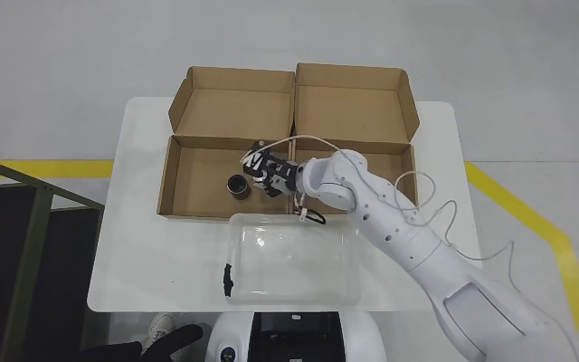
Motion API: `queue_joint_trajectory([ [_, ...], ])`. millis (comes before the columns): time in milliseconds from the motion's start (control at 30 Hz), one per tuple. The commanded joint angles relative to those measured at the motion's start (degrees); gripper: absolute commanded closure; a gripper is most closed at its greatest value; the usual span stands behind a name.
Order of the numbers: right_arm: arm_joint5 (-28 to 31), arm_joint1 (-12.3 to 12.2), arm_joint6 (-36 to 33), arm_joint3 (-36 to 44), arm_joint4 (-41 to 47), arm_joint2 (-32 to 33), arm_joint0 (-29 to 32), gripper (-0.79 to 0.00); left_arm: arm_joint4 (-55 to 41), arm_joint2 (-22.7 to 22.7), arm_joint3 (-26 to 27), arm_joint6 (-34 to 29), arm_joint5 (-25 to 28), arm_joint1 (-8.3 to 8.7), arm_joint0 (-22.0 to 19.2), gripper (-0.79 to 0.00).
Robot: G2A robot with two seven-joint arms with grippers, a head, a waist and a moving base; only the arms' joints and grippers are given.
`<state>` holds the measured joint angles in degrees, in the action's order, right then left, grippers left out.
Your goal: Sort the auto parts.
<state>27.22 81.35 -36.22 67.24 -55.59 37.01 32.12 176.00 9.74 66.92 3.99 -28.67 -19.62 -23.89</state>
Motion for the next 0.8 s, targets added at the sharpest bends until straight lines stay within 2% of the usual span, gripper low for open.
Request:
queue_joint_trajectory([
  [0, 0.0, 0.3, 0.3, -0.6, -0.2, -0.2, -0.2, -0.006, 0.0, 0.0, 0.0, 0.0, 0.0, 0.00, 0.0, -0.785],
  [167, -0.4, 1.0, 0.4, -2.0, -0.6, -0.9, -0.7, -0.148, 0.0, 0.0, 0.0, 0.0, 0.0, 0.00, 0.0, -0.785],
  [400, -0.4, 1.8, -0.4, -3.7, -1.6, -1.5, -1.3, -0.145, 0.0, 0.0, 0.0, 0.0, 0.0, 0.00, 0.0, -0.785],
  [467, -0.4, 2.0, -0.7, -3.9, -1.9, -1.7, -1.3, -0.175, 0.0, 0.0, 0.0, 0.0, 0.0, 0.00, 0.0, -0.785],
  [533, -0.3, 2.2, -1.1, -4.1, -2.1, -1.7, -1.4, -0.268, 0.0, 0.0, 0.0, 0.0, 0.0, 0.00, 0.0, -0.785],
  [633, -0.2, 2.4, -1.3, -4.3, -2.3, -1.6, -1.5, -0.551, 0.0, 0.0, 0.0, 0.0, 0.0, 0.00, 0.0, -0.785],
  [733, 0.1, 2.5, -1.4, -4.5, -2.3, -1.5, -1.4, -0.773, 0.0, 0.0, 0.0, 0.0, 0.0, 0.00, 0.0, -0.785],
  [767, 0.1, 2.6, -1.4, -4.5, -2.3, -1.4, -1.4, -0.785, 0.0, 0.0, 0.0, 0.0, 0.0, 0.00, 0.0, -0.785],
])
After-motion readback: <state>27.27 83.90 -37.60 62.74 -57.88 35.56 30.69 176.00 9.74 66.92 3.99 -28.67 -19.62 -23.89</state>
